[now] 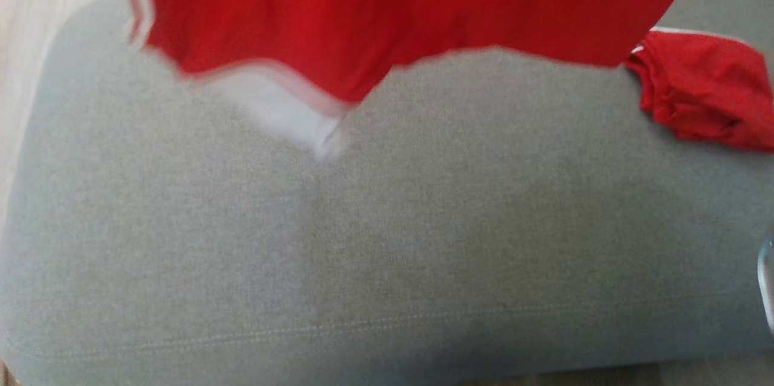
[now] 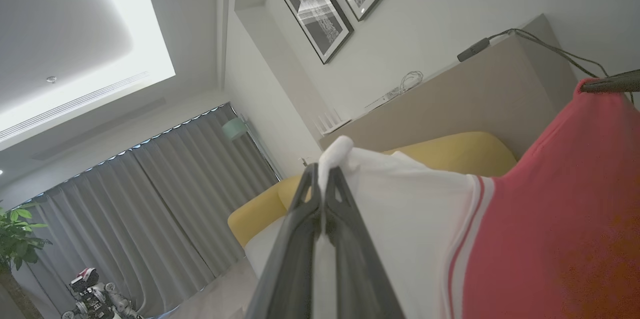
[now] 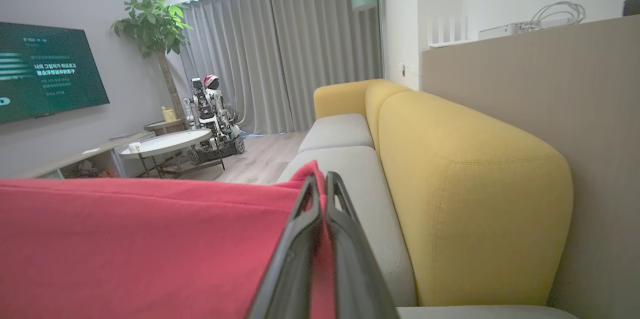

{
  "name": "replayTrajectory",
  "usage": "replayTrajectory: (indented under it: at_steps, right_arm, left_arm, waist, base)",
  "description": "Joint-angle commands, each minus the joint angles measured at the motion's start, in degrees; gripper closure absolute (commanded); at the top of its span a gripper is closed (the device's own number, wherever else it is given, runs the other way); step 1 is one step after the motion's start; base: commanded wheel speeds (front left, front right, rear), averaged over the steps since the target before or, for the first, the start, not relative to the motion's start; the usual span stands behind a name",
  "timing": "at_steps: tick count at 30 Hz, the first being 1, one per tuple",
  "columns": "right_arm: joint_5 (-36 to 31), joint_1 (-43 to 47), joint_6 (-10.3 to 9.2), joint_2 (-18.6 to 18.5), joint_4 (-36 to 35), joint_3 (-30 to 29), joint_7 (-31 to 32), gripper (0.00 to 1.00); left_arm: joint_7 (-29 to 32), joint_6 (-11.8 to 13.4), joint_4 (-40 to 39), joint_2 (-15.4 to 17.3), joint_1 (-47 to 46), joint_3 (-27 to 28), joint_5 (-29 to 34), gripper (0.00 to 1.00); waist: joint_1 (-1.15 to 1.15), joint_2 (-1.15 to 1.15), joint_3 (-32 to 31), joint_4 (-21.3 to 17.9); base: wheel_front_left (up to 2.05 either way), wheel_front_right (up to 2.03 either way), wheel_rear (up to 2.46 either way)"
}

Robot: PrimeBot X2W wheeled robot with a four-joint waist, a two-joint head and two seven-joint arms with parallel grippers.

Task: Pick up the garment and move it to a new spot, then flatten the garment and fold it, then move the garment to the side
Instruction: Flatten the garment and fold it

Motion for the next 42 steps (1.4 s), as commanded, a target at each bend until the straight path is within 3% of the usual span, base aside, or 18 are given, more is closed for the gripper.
replayTrajectory:
  at_steps: [1,9,13,18,24,27,31,37,42]
  right_arm:
    - [-1.6,-4.3,-0.01,1.0,1.2,2.0,-1.1,1.00]
    - [-6.1,-11.5,-0.01,2.8,12.0,5.7,-5.1,1.00]
    - [-9.5,-16.7,-0.01,4.4,17.8,5.9,-10.2,1.00]
    - [-15.3,-23.0,-0.01,5.6,24.1,4.3,-20.7,1.00]
    - [-22.0,-28.7,-0.01,4.9,27.8,0.9,-36.4,1.00]
    - [-23.4,-27.0,-0.01,4.7,30.8,0.1,-41.4,1.00]
    - [-22.1,-21.6,-0.01,4.3,35.0,-0.2,-43.0,1.00]
    - [-15.5,-8.5,-0.01,4.2,39.7,2.7,-38.4,1.00]
    - [-7.3,3.5,-0.01,2.6,36.2,6.7,-33.1,1.00]
  left_arm:
    - [0.6,0.1,0.8,1.1,-4.6,1.3,1.8,1.00]
    - [1.1,0.1,5.1,-0.5,-9.0,-2.0,8.1,1.00]
    - [-1.7,0.4,9.2,-1.7,-13.4,-2.8,16.9,1.00]
    - [-4.0,6.8,11.0,-4.2,-18.8,-2.1,26.8,1.00]
    - [-4.1,17.6,-2.4,-2.2,-19.9,2.7,40.1,1.00]
    - [-4.1,21.7,-9.3,0.5,-14.5,3.6,43.3,1.00]
    - [-4.1,23.6,-16.3,4.4,-3.6,3.4,42.5,1.00]
    - [-4.1,25.1,-25.0,11.2,17.8,2.8,34.7,1.00]
    - [-4.1,27.3,-32.3,16.4,35.1,2.7,27.6,1.00]
  waist:
    - [0.01,0.00,2.5,0.2]
    - [0.01,0.00,11.2,-0.4]
    - [0.01,0.00,17.6,-1.0]
    - [0.01,0.00,23.9,-1.0]
    - [0.01,0.00,29.3,1.3]
    - [0.01,0.00,29.5,2.6]
    - [0.01,0.00,27.9,3.3]
    - [0.01,0.00,23.0,2.5]
    - [0.01,0.00,18.8,1.1]
  base:
    - [0.00,0.00,0.00]
    - [0.00,0.00,0.00]
    - [0.00,0.00,0.00]
    - [0.00,0.00,0.00]
    - [0.00,0.00,0.00]
    - [0.00,0.00,0.00]
    - [0.00,0.00,0.00]
    - [0.00,0.00,0.00]
    - [0.00,0.00,0.00]
